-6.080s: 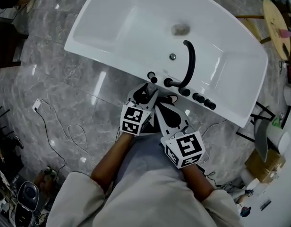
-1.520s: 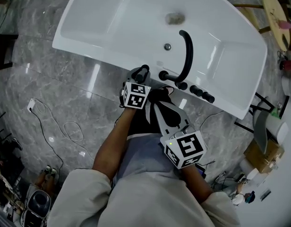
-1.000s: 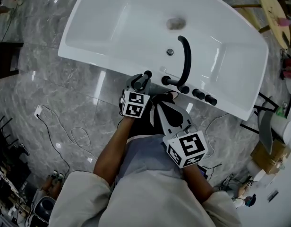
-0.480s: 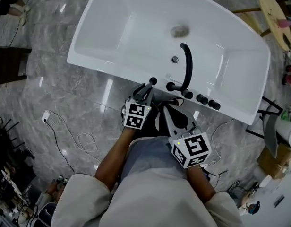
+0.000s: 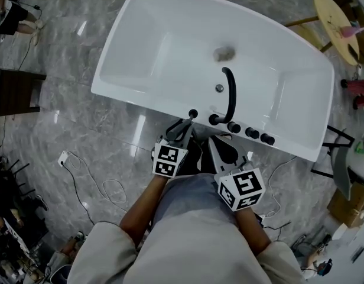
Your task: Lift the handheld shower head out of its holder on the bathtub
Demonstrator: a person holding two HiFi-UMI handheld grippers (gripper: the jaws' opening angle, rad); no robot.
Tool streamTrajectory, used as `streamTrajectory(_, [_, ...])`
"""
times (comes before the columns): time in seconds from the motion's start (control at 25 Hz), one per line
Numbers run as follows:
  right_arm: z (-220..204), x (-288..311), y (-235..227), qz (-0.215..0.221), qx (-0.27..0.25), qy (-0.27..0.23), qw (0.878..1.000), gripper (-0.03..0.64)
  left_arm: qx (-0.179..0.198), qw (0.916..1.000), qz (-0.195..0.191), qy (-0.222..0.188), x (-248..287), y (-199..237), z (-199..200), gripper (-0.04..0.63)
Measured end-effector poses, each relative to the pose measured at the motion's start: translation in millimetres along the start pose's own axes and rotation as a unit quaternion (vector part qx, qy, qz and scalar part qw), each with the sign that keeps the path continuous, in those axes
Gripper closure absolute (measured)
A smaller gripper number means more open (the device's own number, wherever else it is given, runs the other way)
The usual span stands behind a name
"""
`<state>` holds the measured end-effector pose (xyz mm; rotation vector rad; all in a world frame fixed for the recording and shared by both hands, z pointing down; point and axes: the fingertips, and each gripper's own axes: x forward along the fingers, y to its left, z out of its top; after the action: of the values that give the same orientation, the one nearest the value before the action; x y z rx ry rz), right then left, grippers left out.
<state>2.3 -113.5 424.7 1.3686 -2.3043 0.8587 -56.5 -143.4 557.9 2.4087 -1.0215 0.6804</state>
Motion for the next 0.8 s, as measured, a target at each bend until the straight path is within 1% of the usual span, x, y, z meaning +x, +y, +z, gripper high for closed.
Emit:
streamTrajectory(0.2, [6.1,-3.7,-3.5,-0.005,-0.006,-0.006,1.0,0.598,0.014,0.9997,-0.012,-0.013,-14.4,-5.0,18.2,0.457])
streamTrajectory(0.32, [9.9,-7.6,-5.0,-0.008,-0.009,-0.013,1.0,0.598,0.021,0.9995,-0.013,-0.018,-23.5,-6.1,26.2,0.457])
streamTrajectory(0.44, [13.8,-9.7,-5.8,-0.01,-0.014,-0.019,1.0,0.598,0.055,0.998,-0.02,-0.023,-33.8,-11.3,35.3,0.457])
streamTrajectory(0.48, [15.1,-10.4,-5.8,-0.01,-0.016,-0.021,1.0,0.598,0.059,0.9976,-0.025,-0.025,-36.8,-13.3,37.7,0.457])
streamTrajectory(0.6, [16.9,-11.7,-3.4,-0.009,-0.022,-0.024,0.999,0.598,0.047,0.9979,-0.035,-0.027,-45.9,-14.6,41.0,0.457])
streamTrajectory(0.72, [17.3,-10.5,0.9,-0.005,-0.027,-0.026,0.999,0.598,0.046,0.9981,-0.03,-0.027,-57.4,-11.8,46.9,0.457])
streamTrajectory(0.8, [19.0,-11.7,2.2,-0.003,-0.03,-0.029,0.999,0.598,0.029,0.9986,-0.025,-0.037,-64.0,-10.6,54.9,0.457])
